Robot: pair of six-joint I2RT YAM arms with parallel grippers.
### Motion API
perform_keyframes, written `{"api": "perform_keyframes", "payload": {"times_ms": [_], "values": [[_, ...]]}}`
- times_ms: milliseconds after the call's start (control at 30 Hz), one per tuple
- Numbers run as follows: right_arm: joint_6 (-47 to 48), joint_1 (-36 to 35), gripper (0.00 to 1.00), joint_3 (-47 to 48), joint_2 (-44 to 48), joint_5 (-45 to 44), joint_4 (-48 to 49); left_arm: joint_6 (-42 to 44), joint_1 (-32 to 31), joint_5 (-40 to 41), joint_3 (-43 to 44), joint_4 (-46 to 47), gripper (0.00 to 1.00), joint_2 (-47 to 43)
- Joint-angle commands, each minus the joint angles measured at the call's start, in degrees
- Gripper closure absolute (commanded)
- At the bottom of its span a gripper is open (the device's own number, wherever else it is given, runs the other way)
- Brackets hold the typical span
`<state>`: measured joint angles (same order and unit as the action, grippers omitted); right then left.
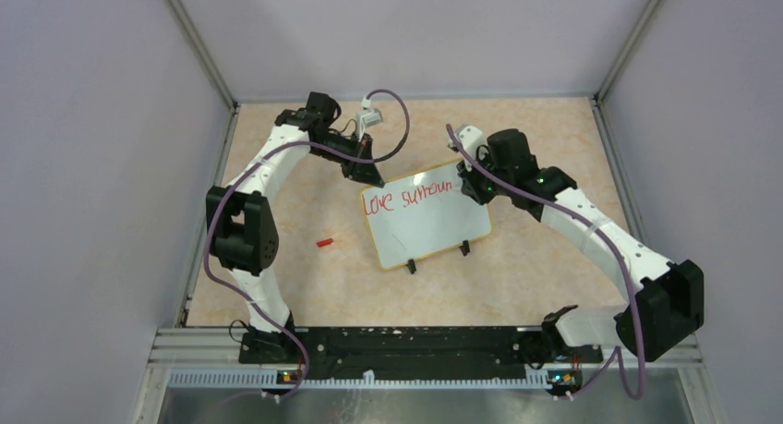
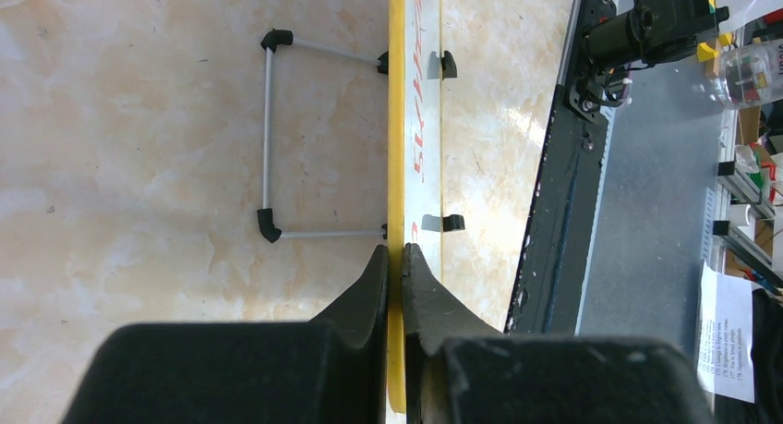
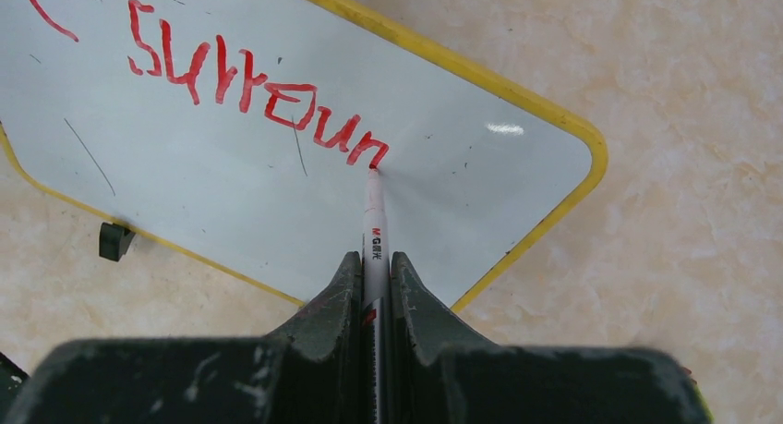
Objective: Write a sentence on the whiteboard
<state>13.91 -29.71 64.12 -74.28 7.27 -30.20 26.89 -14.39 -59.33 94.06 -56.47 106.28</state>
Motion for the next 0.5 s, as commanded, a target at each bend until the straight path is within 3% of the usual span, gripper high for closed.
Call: {"api": "perform_keyframes", "payload": {"times_ms": [0,467], "values": [[-0.1,0.8,1.00,2.1,2.1,0.4,-0.2,0.6,-1.0,0.7,-0.8,0.4,1.00,-1.0],[-0.2,1.9,1.00,4.2,2.3,-1.9,-0.3,0.7,-1.0,0.6,-1.0,0.5,1.00,-1.0]]}}
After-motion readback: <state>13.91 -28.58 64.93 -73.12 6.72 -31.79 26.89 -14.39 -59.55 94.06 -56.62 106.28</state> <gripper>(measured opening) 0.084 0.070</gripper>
